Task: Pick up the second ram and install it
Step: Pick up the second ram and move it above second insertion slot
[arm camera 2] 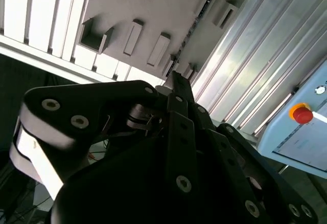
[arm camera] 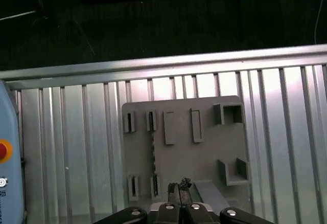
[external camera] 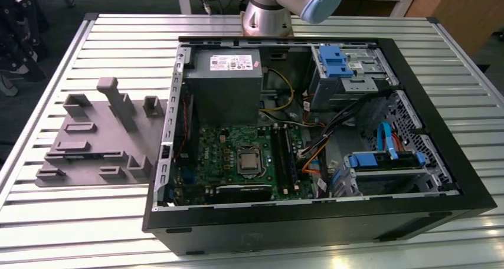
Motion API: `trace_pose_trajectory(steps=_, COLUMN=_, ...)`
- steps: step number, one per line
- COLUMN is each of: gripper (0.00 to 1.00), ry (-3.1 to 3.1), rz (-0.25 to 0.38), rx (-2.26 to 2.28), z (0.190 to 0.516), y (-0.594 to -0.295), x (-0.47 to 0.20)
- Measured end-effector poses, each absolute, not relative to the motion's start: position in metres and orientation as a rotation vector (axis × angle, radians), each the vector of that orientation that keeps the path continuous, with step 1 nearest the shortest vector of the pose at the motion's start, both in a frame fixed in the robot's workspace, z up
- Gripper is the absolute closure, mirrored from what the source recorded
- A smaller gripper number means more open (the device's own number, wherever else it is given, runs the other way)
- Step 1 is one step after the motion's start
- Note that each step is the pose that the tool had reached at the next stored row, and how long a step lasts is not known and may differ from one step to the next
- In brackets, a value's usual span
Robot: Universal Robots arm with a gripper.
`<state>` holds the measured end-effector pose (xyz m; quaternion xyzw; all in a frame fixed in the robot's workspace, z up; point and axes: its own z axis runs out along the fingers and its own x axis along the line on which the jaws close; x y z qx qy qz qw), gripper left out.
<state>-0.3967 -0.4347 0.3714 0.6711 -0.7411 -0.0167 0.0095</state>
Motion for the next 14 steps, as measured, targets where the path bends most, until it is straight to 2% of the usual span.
trace_pose_trajectory(steps=12, gripper=0.89, ry=-2.308, rz=-0.040, rx=2.116, z=0.3674, y=-0.4349, x=-0.4052)
trace_pose_trajectory(steps=14, gripper=0.77, ry=-2.308, rz=-0.040, rx=2.116, z=0.3659, y=-0.4349, x=-0.4056)
